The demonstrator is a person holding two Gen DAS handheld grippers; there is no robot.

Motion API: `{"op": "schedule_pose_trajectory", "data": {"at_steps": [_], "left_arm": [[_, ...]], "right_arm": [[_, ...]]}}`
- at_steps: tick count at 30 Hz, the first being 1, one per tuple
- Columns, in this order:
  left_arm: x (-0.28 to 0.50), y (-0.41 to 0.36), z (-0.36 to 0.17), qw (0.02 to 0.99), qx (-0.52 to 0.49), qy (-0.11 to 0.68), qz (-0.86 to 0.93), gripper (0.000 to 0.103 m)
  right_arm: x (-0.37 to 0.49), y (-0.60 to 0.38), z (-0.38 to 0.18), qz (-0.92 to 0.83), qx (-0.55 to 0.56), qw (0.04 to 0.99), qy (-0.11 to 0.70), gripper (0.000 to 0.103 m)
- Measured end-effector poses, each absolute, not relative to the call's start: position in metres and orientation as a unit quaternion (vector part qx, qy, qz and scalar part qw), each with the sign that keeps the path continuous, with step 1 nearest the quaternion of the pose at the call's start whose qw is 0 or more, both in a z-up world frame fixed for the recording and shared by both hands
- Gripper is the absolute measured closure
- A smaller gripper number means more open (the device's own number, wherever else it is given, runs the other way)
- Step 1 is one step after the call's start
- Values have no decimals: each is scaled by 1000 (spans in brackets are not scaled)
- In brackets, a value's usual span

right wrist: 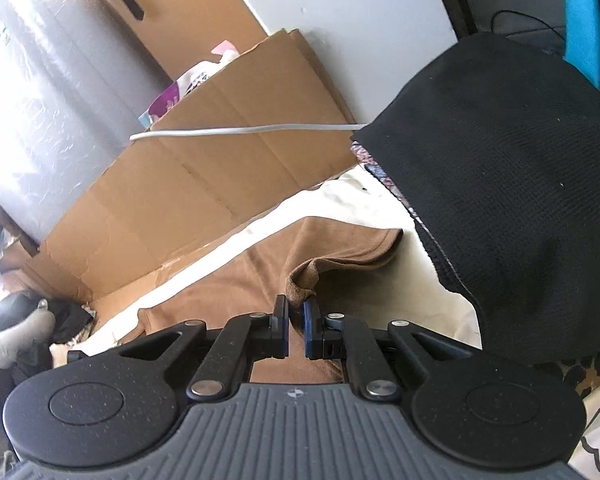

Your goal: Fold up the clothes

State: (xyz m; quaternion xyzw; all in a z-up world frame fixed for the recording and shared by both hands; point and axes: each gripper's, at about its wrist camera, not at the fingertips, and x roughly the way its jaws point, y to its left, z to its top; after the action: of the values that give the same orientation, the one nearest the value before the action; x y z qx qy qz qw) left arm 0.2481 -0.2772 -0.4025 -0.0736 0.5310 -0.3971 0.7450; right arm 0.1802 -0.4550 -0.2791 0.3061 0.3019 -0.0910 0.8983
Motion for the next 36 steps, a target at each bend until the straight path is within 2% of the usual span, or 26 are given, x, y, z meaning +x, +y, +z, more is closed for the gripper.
{"op": "schedule_pose_trajectory", "data": {"at_steps": [20, 32, 36], "left_arm": [[253, -251, -422, 719, -210, 560, -354, 100], [239, -218, -398, 729, -154, 567, -352, 100], [234, -186, -381, 754, -142, 548, -333, 88]], "right_arm": [[195, -409, -266, -24, 181, 894, 409, 98], [197, -397, -266, -9, 150, 891, 428, 97], [196, -379, -273, 7, 109, 889, 445, 95]]}}
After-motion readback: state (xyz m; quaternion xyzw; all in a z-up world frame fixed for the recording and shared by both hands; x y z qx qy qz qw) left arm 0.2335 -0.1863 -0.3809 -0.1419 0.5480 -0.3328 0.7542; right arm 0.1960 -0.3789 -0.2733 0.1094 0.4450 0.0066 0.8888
